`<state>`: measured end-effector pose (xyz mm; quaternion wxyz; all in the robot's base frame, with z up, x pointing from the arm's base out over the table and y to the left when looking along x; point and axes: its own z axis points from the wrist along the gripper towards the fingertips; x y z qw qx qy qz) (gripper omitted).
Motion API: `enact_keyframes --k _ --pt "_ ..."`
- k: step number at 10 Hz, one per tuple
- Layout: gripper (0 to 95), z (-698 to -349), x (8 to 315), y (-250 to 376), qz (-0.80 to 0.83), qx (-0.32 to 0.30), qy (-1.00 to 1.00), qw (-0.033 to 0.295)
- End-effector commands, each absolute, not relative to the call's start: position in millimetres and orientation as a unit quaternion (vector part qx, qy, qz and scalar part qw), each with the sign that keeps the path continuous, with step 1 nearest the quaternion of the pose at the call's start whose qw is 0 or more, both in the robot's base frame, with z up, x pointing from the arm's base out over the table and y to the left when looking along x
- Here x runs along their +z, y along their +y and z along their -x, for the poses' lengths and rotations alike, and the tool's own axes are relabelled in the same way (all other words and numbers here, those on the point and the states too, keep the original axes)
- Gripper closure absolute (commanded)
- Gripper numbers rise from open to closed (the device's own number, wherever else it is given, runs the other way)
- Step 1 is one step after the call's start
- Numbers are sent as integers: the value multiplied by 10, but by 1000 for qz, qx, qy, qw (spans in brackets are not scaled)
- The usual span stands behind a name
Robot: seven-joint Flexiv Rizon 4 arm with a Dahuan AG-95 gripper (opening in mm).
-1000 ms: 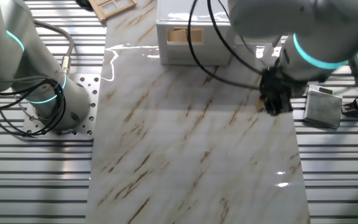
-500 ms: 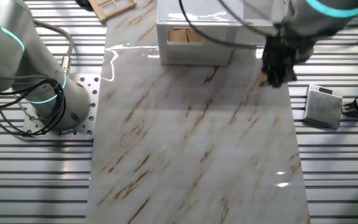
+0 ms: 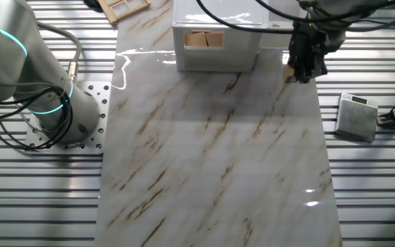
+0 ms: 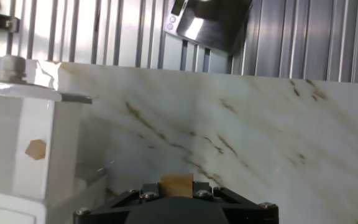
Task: Put things in the drawer
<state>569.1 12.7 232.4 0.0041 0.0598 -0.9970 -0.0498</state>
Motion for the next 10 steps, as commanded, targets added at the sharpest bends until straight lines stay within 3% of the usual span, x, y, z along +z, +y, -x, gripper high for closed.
enact_keyframes --k 1,10 --pt "950 -5679 2317 96 -65 -45 -997 6" --pt "950 -5700 2338 176 -117 -82 -990 1"
